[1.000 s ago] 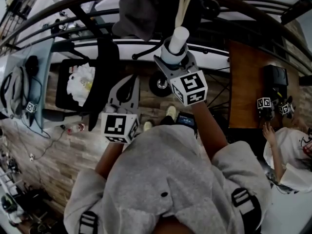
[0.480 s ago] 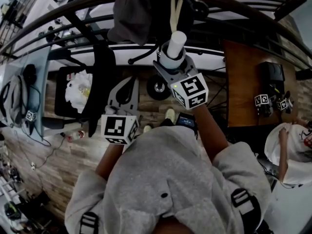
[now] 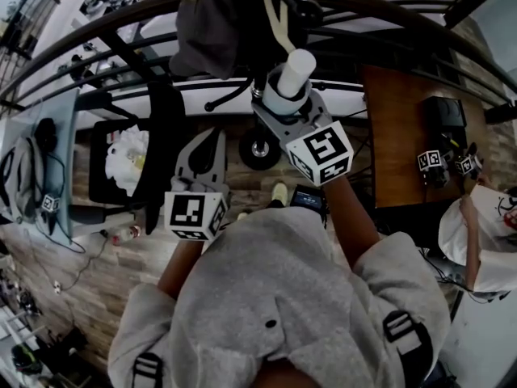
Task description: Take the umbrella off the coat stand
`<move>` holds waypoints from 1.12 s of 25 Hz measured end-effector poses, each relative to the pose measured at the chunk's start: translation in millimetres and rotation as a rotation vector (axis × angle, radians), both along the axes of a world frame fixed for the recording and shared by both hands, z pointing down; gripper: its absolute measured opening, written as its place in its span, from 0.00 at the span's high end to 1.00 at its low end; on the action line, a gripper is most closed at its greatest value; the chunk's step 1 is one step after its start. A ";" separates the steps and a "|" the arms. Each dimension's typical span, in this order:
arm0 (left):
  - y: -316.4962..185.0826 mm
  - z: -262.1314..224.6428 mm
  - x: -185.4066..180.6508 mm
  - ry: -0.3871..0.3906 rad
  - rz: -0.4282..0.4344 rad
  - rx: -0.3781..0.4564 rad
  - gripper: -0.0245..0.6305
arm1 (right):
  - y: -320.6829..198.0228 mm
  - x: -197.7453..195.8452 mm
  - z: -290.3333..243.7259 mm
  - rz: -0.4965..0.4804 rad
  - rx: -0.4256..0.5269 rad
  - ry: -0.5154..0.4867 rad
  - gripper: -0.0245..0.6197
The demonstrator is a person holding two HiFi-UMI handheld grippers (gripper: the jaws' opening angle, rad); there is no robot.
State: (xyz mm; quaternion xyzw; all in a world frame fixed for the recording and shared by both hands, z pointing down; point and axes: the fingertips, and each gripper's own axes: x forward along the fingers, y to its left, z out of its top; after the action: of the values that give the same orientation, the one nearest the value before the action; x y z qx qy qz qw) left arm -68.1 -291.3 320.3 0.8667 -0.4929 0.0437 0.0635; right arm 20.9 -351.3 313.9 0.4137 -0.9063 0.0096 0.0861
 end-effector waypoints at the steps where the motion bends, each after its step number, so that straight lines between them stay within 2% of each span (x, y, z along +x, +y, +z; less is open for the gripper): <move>1: -0.2 -0.9 0.6 0.000 0.003 0.003 0.94 | 0.8 1.3 -4.7 0.001 0.006 0.001 0.54; 17: 0.6 -15.8 13.6 0.001 0.038 0.049 0.94 | 23.3 15.5 -75.6 -0.010 0.110 -0.034 0.54; 28: 5.8 -23.3 24.0 0.013 0.038 0.080 0.94 | 53.2 19.8 -114.7 -0.065 0.203 -0.035 0.54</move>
State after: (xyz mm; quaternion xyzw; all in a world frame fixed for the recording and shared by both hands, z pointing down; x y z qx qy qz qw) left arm -44.2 -285.4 297.0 0.8780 -0.4772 0.0194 0.0314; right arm 40.7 -298.1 199.3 0.3904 -0.9169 -0.0777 0.0282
